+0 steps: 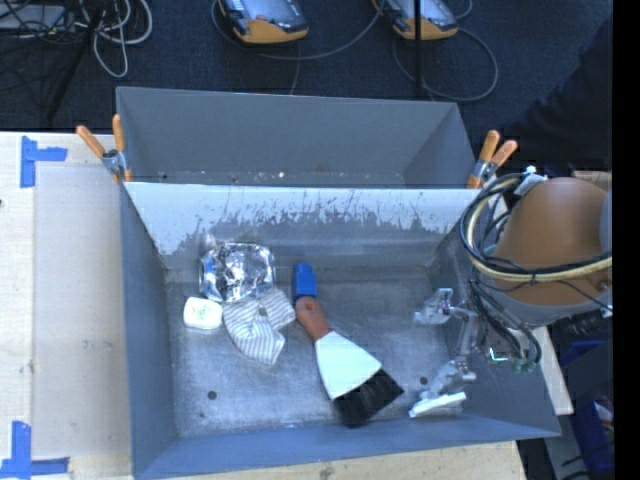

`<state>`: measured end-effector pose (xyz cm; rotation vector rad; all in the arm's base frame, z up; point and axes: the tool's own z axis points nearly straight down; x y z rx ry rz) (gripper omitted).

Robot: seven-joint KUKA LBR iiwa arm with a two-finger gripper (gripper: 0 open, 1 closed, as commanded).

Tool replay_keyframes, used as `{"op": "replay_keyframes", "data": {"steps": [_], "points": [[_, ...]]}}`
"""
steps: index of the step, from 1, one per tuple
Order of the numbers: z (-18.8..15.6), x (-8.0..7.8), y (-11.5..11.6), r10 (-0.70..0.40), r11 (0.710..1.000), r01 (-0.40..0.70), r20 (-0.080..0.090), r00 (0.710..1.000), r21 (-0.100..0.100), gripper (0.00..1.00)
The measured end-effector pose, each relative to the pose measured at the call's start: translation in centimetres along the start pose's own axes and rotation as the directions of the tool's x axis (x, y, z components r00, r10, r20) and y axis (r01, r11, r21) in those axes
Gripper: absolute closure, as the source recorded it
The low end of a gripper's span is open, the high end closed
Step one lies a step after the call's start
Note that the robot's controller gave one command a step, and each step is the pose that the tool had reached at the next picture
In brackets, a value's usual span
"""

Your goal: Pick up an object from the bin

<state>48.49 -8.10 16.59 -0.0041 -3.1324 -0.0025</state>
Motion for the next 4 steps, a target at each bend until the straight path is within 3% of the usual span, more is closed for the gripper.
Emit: {"op": "replay_keyframes", "data": {"steps": [1,2,3,4], "points": [[-0.4,-0.2,0.0,-0.003,1.0,0.003,0.008,1.0,0.001,0.0],[5.1,-1.1,2.9,-0.013,1.0,0.013,0.014,1.0,0.002,0.0],[8.9,0.6,9.2,-0.106,0.994,0.106,0.009,0.994,0.005,1.0],[8.9,0.6,9.2,-0.106,0.994,0.106,0.008,0.994,0.005,1.0]]}}
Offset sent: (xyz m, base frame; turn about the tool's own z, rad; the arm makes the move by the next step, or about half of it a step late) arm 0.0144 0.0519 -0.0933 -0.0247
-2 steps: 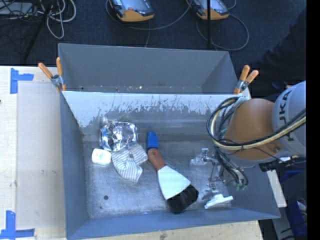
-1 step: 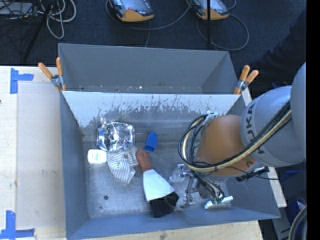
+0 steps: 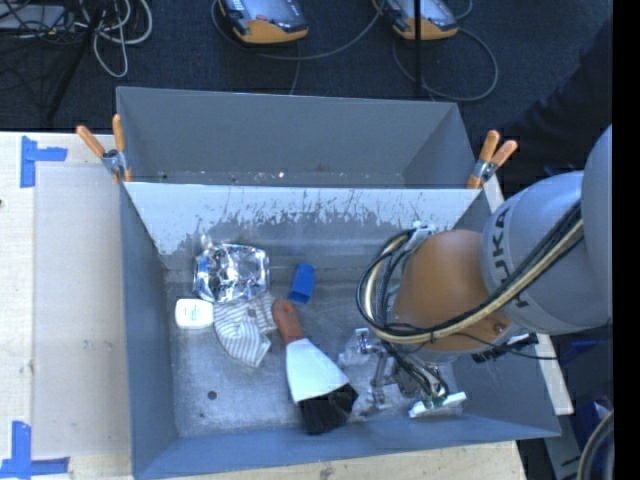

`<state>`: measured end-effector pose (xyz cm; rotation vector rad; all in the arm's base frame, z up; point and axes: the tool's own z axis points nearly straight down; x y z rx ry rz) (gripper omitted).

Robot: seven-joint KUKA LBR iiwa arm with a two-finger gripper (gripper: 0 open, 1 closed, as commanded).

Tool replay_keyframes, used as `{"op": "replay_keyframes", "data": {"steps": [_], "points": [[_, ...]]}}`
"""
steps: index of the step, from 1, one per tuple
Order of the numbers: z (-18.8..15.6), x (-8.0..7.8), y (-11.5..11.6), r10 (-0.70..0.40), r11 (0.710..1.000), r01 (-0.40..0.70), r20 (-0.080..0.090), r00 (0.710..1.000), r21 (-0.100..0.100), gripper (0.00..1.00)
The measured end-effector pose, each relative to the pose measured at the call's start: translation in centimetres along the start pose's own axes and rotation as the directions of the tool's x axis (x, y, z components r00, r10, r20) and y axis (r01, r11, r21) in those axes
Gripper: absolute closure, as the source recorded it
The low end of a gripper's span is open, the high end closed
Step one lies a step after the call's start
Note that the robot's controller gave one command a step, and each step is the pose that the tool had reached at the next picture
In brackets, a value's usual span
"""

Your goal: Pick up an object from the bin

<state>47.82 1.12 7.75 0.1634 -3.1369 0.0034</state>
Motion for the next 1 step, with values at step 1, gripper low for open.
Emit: {"op": "replay_keyframes", "data": {"steps": [1], "points": [[-0.3,-0.05,0.06,-0.003,1.0,0.003,-0.009,1.0,-0.001,1.0]]}}
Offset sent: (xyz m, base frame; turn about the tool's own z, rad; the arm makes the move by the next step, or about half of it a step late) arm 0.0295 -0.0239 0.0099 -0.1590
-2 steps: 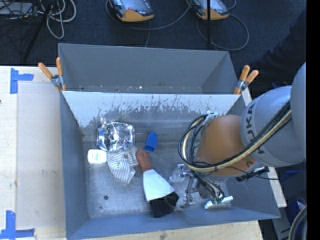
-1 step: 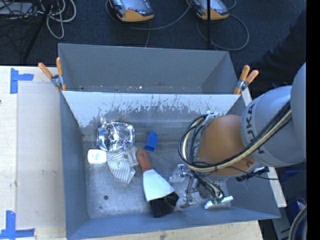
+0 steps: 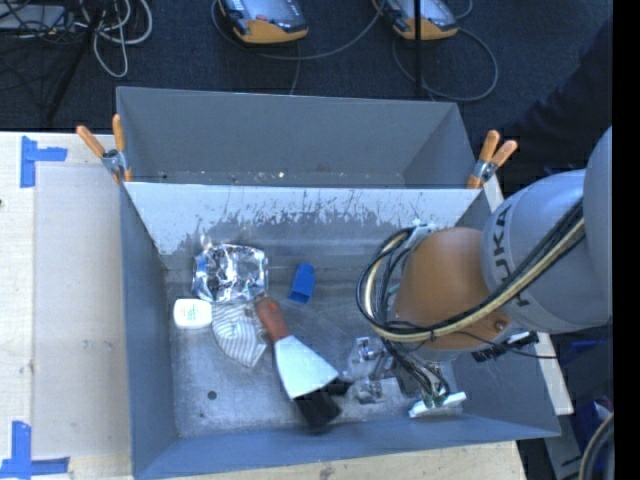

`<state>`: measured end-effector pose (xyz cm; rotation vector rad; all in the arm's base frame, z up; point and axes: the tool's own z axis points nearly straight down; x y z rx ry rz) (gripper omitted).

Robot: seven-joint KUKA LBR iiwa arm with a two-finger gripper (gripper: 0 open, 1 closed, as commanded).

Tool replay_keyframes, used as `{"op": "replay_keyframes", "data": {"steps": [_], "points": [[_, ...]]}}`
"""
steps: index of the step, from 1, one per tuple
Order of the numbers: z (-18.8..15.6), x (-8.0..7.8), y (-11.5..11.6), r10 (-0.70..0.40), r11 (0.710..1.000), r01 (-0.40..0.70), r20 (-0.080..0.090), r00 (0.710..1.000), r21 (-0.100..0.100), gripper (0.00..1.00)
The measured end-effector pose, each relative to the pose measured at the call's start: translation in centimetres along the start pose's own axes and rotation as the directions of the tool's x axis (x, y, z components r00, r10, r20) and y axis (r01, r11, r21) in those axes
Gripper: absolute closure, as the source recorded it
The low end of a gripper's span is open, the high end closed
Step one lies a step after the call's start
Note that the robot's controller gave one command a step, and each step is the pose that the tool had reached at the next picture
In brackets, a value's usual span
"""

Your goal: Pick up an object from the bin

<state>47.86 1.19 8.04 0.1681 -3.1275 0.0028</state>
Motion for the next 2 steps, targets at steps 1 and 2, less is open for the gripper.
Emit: {"op": "replay_keyframes", "data": {"steps": [1,2], "points": [[-3.1,-1.5,-1.1,-0.081,0.997,0.081,0.014,0.997,0.0,1.0],[-20.9,0.5,-2.3,-0.022,1.0,0.022,0.008,1.0,-0.002,1.0]]}}
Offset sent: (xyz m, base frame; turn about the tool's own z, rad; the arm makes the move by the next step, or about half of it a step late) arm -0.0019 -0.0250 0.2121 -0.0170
